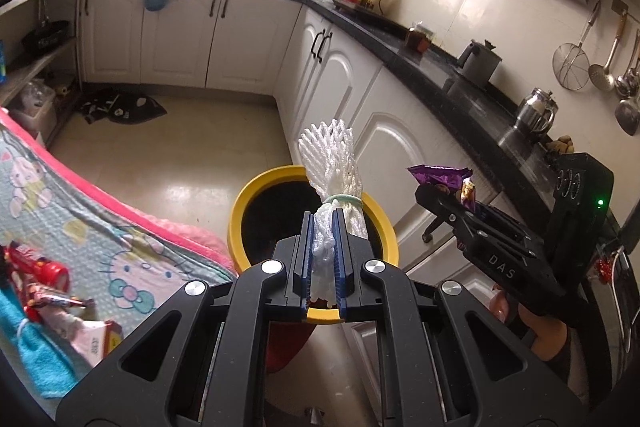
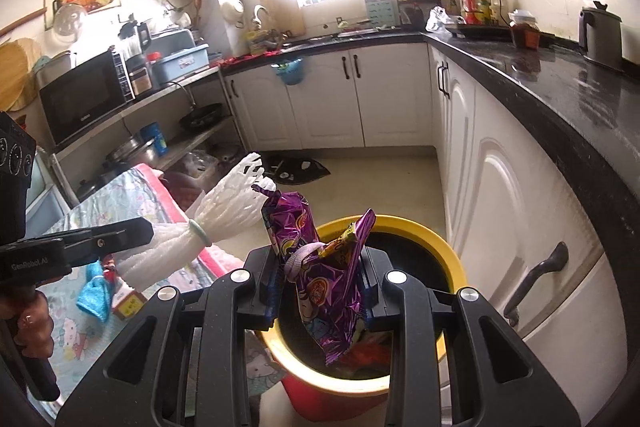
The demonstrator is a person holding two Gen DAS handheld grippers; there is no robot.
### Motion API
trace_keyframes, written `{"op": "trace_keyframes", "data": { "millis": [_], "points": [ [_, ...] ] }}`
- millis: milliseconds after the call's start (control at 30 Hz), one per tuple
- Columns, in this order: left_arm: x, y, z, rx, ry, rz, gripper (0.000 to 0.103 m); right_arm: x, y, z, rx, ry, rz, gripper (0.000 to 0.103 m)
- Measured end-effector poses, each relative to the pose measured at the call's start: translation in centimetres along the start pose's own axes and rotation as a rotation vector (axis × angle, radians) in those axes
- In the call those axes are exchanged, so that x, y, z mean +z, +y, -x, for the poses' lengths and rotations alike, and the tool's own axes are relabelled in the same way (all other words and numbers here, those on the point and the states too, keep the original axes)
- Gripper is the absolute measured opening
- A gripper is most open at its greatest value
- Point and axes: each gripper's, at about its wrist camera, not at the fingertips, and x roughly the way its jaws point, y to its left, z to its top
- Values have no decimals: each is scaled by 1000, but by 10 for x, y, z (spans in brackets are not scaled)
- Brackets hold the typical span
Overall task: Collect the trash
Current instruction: 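Carry the purple wrapper and white mesh bundle over the yellow-rimmed bin with both tools, then open both tools to drop the wrapper and mesh bundle into the bin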
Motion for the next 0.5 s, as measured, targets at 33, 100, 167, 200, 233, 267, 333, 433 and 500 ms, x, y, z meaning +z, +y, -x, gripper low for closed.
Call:
{"op": "trace_keyframes", "data": {
  "millis": [33, 100, 167, 200, 233, 267, 333, 433, 500],
  "points": [
    [0, 1, -4, 1, 7, 2, 5, -1, -2, -3, -4, 5, -3, 28],
    [-1, 3, -16, 6, 28, 9, 5, -5, -6, -9, -11, 20, -10, 28],
    [-3, 5, -26, 12, 45, 13, 5, -8, -10, -15, -18, 34, -16, 28],
    [-3, 6, -29, 14, 50, 14, 5, -10, -12, -19, -19, 44, -20, 28],
    [-4, 8, -35, 16, 60, 18, 5, -13, -13, -24, -19, 53, -23, 28],
    [-5, 9, -40, 17, 68, 23, 5, -15, -15, -26, -21, 59, -25, 28],
    [-7, 12, -48, 21, 82, 29, 5, -19, -19, -35, -26, 81, -29, 29],
    [-10, 14, -60, 21, 103, 41, 6, -26, -22, -49, -34, 113, -33, 29],
    [-12, 16, -68, 18, 118, 48, 6, -29, -25, -56, -36, 128, -39, 29]
  ]
}}
